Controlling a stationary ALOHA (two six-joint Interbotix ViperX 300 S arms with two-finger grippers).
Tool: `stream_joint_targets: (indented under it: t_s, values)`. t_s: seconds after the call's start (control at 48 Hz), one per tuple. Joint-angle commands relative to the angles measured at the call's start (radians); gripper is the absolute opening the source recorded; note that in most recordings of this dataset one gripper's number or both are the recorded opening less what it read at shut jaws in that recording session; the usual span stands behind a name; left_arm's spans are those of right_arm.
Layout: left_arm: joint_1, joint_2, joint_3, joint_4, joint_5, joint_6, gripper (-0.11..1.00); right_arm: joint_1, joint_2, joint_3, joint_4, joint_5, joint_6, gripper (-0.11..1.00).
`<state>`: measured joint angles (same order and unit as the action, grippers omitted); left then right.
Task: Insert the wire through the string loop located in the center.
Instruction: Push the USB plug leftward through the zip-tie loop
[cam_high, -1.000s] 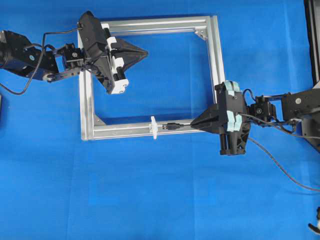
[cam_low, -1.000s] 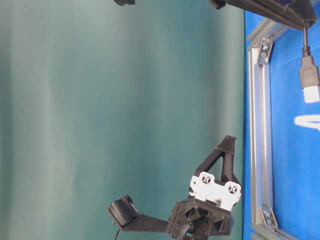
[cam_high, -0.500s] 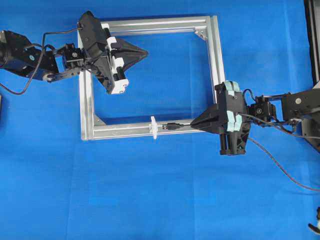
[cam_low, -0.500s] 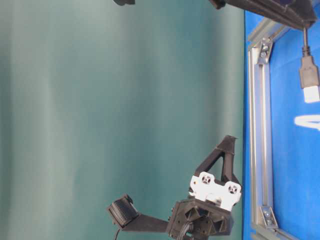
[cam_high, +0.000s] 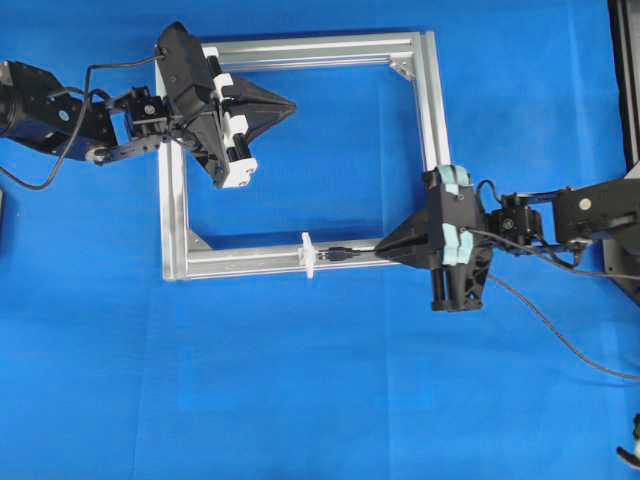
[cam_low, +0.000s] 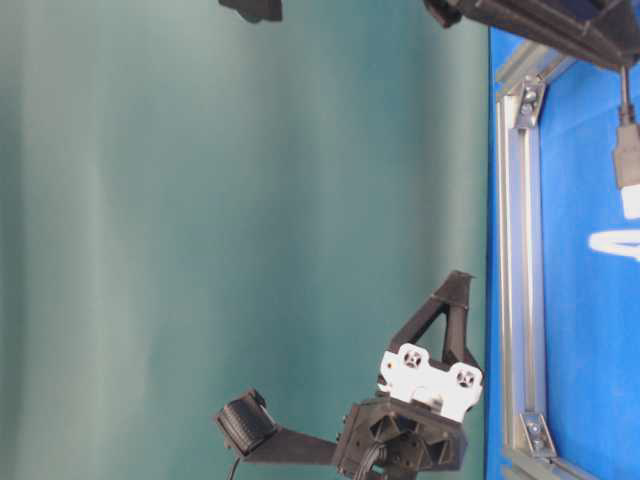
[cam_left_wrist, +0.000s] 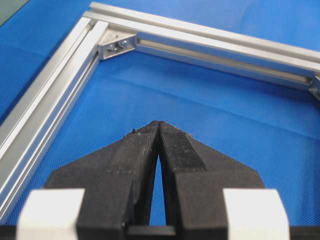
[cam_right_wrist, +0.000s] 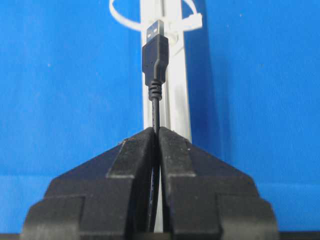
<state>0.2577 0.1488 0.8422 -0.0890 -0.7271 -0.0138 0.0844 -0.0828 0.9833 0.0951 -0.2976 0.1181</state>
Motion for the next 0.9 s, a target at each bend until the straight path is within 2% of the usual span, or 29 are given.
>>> stream_joint_targets:
  t_s: [0.0,0.625,0.875]
  values:
    - [-0.002,-0.032,-0.011,0.003,-0.005,0.002,0.00,-0.002,0.006,-0.034,0.002,-0.012,-0.002,-0.02]
    - [-0.005,-0.032,-0.008,0.003,-0.005,0.002,0.00,-0.009,0.160,-0.201,-0.003,-0.048,-0.014,-0.02]
    - [-0.011,-0.031,-0.008,0.005,-0.005,0.002,0.00,-0.011,0.175,-0.227,-0.005,-0.046,-0.015,-0.02]
